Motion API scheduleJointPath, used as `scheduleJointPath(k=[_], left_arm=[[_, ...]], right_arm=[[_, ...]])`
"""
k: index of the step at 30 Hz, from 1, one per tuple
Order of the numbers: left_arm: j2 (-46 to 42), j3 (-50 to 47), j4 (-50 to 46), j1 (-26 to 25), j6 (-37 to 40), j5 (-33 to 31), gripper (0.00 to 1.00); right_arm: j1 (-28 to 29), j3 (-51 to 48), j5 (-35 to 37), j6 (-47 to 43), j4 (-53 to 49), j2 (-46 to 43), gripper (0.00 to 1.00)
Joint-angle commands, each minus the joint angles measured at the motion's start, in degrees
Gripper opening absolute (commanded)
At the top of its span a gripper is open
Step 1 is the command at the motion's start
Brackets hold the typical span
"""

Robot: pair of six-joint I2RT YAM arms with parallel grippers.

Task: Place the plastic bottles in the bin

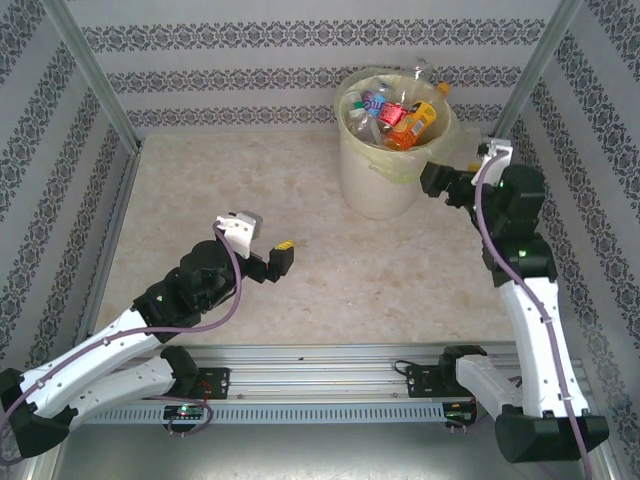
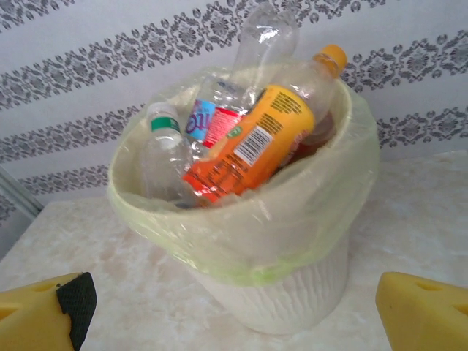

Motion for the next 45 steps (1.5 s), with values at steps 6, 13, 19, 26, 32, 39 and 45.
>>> scheduleJointPath(k=[6,13,19,26,32,39,45], left_arm=[[-2.2,-6.7,1.7,4.3,-0.1,-12.8,1.0],[-5.6,-11.0,-1.4,12.4,-4.3,-13.8,1.0],[-8.0,-15.1,0.3,16.3,-1.7,-14.7,1.0],[-7.2,-18.4,2.2,19.4,-1.3,-15.5,1.0],[-6.4,-20.8,6.4,21.0,0.1,-15.2,1.0],[-5.1,-22.8,11.6,23.7,2.1,-14.7,1.0],[-0.8,-24.1,21.0,28.0,7.0,-11.5,1.0]], right_arm=[[0.4,-21.8,5.3,-5.8,15.3,-8.2,0.98],[5.3,-38.0,17.3,-11.8,31.3,-5.0,0.98],[8.4,-44.4,22.3,-14.2,46.7,6.7,0.98],[8.3,-46.3,25.3,-17.9,67.5,21.1,0.98],[4.7,-46.6,22.1,-16.6,80.4,32.7,0.98],[0.5,-40.0,17.5,-12.6,70.2,34.3,0.98],[0.5,-40.0,17.6,-12.8,69.9,34.3,0.98]])
